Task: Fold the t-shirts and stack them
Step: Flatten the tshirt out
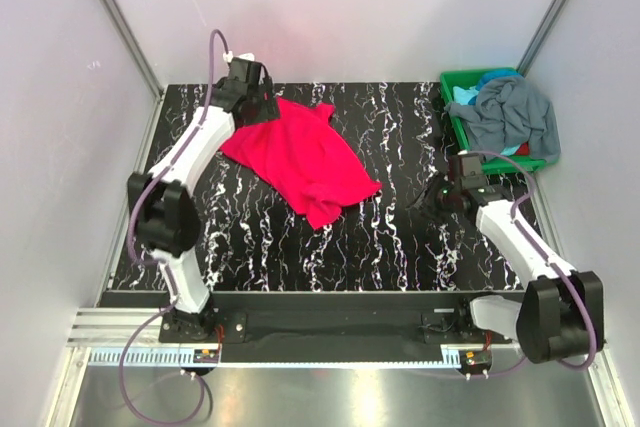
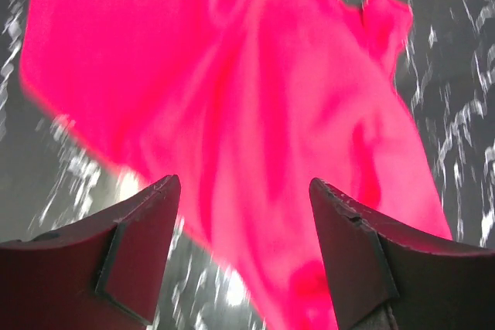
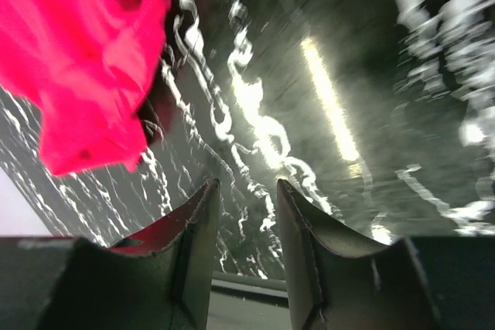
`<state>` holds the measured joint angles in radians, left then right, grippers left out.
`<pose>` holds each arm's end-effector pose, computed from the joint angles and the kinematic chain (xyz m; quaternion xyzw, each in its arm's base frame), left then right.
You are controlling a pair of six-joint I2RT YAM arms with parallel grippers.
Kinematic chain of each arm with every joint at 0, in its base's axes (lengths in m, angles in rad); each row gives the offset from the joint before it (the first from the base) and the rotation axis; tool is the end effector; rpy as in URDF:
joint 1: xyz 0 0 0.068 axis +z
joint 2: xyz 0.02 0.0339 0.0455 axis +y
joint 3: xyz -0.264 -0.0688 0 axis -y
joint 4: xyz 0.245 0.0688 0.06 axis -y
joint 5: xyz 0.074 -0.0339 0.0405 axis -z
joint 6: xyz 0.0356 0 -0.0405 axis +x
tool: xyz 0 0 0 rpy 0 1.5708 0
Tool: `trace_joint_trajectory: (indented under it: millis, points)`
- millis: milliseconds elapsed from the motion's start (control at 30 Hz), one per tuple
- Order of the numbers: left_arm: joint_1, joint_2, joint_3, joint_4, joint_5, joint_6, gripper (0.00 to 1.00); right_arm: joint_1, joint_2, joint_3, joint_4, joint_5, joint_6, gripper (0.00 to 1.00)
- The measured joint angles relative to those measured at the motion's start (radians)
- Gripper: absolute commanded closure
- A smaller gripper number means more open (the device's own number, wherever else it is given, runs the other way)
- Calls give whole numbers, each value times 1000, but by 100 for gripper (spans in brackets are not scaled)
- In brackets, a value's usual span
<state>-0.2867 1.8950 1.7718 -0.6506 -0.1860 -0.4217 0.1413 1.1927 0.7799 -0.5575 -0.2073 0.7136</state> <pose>0.4168 -0.1160 0.3170 -0.0978 0.9131 -0.0537 0.3921 0.2292 0.0400 0.2257 0.2388 0.9201 0.2119 0.2267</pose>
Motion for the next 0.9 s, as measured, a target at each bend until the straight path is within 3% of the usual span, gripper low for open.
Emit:
trace_joint_trajectory:
  millis: [167, 300, 433, 567, 900]
  points:
    - [7, -259, -261, -10, 14, -15, 26, 243, 46, -67, 119, 32, 136, 60]
    - [108, -275, -331, -9, 87, -42, 27, 460, 170, -73, 250, 105, 274, 62]
    - [270, -254, -390, -5, 203, -95, 27, 603, 392, 64, 311, 184, 362, 63]
    - [365, -260, -454, 0, 244, -136, 27, 668, 560, 201, 402, 205, 446, 63]
    - [347, -294, -512, 43, 305, -155, 27, 716, 731, 340, 450, 228, 527, 67]
